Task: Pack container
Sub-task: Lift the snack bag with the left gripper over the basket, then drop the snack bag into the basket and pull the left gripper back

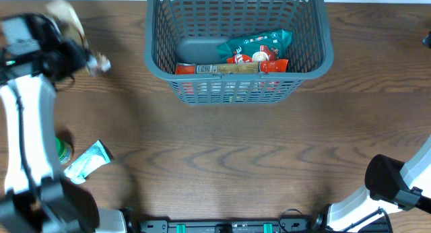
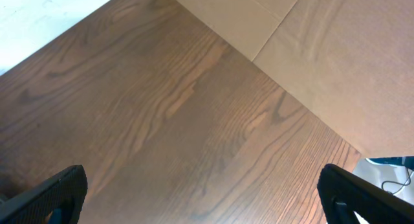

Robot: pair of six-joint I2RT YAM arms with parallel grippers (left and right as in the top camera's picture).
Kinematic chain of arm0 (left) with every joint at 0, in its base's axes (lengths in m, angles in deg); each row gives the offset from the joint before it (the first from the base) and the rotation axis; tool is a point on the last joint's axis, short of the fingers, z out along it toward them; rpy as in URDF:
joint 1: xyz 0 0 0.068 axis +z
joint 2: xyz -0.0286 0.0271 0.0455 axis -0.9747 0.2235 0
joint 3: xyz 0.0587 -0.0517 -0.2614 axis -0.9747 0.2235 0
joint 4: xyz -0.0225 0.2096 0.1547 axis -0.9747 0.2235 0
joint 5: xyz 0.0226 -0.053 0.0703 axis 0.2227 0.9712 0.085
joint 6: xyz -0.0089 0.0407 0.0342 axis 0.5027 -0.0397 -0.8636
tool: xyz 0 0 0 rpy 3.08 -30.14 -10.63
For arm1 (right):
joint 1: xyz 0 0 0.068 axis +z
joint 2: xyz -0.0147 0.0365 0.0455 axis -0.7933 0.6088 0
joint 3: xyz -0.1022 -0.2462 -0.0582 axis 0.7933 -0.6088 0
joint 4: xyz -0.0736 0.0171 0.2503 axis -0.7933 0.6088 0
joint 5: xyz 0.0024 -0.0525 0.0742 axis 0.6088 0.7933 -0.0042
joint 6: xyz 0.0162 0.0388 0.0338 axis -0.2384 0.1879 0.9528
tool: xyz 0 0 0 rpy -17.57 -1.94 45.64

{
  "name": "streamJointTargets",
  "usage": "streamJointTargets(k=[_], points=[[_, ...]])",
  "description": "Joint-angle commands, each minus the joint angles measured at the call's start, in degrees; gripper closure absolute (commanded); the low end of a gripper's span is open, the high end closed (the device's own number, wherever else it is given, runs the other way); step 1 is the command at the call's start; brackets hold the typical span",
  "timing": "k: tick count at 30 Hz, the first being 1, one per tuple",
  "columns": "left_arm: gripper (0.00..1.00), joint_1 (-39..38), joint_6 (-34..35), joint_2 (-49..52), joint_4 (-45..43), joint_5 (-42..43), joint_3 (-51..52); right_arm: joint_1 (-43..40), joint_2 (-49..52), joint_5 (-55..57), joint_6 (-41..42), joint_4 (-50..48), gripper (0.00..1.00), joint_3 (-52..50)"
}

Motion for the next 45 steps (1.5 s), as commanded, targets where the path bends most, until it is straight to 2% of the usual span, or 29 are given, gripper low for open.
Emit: streamJointTargets(k=[1,5,10,15,20,23,28,33,41,42,44,45], points=[[0.94,-2.1,-4.4,-5.5,0.0,13.0,-5.9,-0.9,-0.4,0.2,1.0,0.1,0.01,-0.2],[0.94,-8.2,-9.3,-9.2,0.0,20.6,-12.6,-0.9,-0.4,0.2,1.0,0.1,0.01,-0.2],[0.94,-18.4,-13.5,-9.6,-0.3,21.6,-17.9,-0.9,-0.4,0.2,1.0,0.1,0.01,-0.2],[0.94,-28.4,-15.6,-8.0,-3.3,21.6,-18.2,-0.9,-0.4,0.2,1.0,0.1,0.01,-0.2],[0.94,-34.7,-17.9,-3.1,-4.3,21.2,-18.2,-0.9,-0.4,0.2,1.0,0.1,0.01,-0.2],[0.94,-37.3,-19.4,1.1,-5.0,20.6,-18.2,-0.9,-0.4,0.2,1.0,0.1,0.01,-0.2],[0.94,-39.9,-19.4,7.6,-5.1,14.9,-18.2,-0.9,-0.4,0.2,1.0,0.1,0.01,-0.2],[0.94,-40.3,-19.4,13.3,-5.0,10.7,-18.1,-0.9,-0.4,0.2,1.0,0.1,0.01,-0.2],[0.94,-40.3,-19.2,18.4,-4.6,8.9,-18.1,-0.9,-0.4,0.2,1.0,0.1,0.01,-0.2],[0.75,-40.3,-18.9,18.5,-4.5,8.9,-18.1,-0.9,-0.4,0.2,1.0,0.1,0.01,-0.2],[0.22,-40.3,-18.5,18.2,-4.5,8.9,-18.1,-0.9,-0.4,0.2,1.0,0.1,0.01,-0.2],[0.02,-40.3,-18.5,17.9,-4.5,8.9,-18.1,-0.9,-0.4,0.2,1.0,0.1,0.01,-0.2]])
